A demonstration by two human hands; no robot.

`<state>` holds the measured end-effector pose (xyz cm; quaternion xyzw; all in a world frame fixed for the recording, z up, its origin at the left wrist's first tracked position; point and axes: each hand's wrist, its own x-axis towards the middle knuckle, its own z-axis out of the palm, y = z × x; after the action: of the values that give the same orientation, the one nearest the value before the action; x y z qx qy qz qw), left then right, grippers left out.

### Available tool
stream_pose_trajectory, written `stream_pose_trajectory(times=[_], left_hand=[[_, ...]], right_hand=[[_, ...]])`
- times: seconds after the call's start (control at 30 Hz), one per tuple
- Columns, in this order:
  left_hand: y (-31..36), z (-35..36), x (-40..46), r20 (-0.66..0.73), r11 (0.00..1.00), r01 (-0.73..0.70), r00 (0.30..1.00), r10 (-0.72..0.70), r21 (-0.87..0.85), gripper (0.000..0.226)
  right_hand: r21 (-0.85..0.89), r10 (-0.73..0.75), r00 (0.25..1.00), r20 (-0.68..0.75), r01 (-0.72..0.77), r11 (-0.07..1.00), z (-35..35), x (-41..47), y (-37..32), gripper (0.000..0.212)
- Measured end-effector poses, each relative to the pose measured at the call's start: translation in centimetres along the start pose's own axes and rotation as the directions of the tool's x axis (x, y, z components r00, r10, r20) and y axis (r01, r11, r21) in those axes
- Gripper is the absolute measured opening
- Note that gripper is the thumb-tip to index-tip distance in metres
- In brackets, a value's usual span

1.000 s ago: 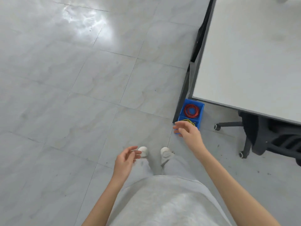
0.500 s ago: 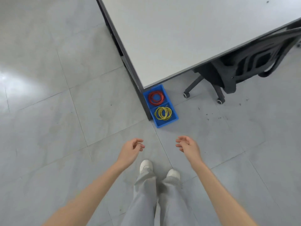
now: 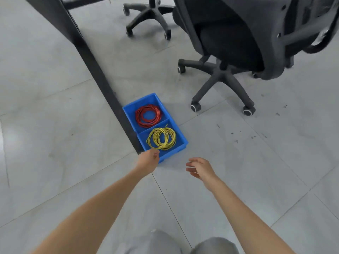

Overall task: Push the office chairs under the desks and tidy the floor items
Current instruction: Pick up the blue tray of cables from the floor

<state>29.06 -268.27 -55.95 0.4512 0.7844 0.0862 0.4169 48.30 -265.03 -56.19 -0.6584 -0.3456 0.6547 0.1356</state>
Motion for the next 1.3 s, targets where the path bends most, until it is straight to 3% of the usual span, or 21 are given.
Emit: stream_pose_trajectory(times=[0.07,0.17,0.33,0.43,0.57,0.7,0.77,0.83,0.87,0.93,1.0,1.17,1.3], left_hand=[[-2.1,2.9,3.5,0.025,0.996,-0.003,1.0,0.001,0.094,0.021],[-4.4,6.5,7.3,0.067,0.979,-0.018,0.998,0.005,0.203,0.041],[-5.8,9.1,8.7,-0.065,0.943,-0.067,0.994,0.093,0.327,0.039],[-5.0,10.4,7.2,-0.052,0.939,-0.118,0.988,0.142,0.323,0.041],[-2.9,14.5,5.3,0.156,0.928,-0.27,0.959,0.236,0.255,0.038],[-0.3,18.7,3.2,0.414,0.942,-0.322,0.847,0.333,-0.098,0.054],[1.0,19.2,2.7,0.463,0.915,-0.323,0.79,0.401,-0.241,0.051],[1.6,18.2,3.4,0.331,0.879,-0.376,0.823,0.462,-0.294,0.046],[1.5,17.4,4.2,0.19,0.871,-0.41,0.865,0.465,-0.27,0.046],[0.7,15.4,6.2,-0.135,0.919,-0.365,0.928,0.347,-0.147,0.047],[-0.4,13.5,7.9,-0.339,0.972,-0.227,0.921,0.193,-0.063,0.049],[-3.8,12.7,11.1,-0.329,0.991,0.089,0.943,-0.052,0.099,0.06],[-4.4,12.6,11.8,-0.264,0.981,0.193,0.945,-0.195,-0.034,0.047]], right_hand=[[0.025,0.005,0.999,0.033,-0.006,1.0,0.8,4.4,2.1,0.018],[0.074,0.003,0.997,0.079,-0.008,0.997,1.9,9.2,5.0,0.018],[0.152,0.008,0.996,0.092,-0.022,0.988,2.4,12.0,8.1,0.022],[0.167,0.031,0.997,0.074,-0.043,0.985,1.8,11.6,9.9,0.023],[0.178,0.035,0.999,-0.012,-0.033,0.984,-0.5,11.7,11.3,0.014],[0.187,0.092,0.963,-0.255,-0.044,0.981,-5.0,12.1,13.5,0.019],[0.192,0.137,0.937,-0.322,-0.077,0.978,-7.7,11.9,14.6,0.018],[0.204,0.155,0.918,-0.366,-0.083,0.975,-10.1,11.7,15.1,0.015],[0.186,0.144,0.902,-0.407,-0.073,0.98,-11.1,11.9,15.1,0.017],[0.123,0.098,0.865,-0.493,-0.043,0.992,-12.4,12.5,15.0,0.026],[0.073,0.052,0.829,-0.557,-0.014,0.997,-12.7,12.7,14.3,0.034],[0.045,-0.005,0.758,-0.652,0.046,0.998,-11.9,13.6,13.2,0.03],[0.005,-0.013,0.756,-0.654,0.021,1.0,-11.8,14.2,13.4,0.018]])
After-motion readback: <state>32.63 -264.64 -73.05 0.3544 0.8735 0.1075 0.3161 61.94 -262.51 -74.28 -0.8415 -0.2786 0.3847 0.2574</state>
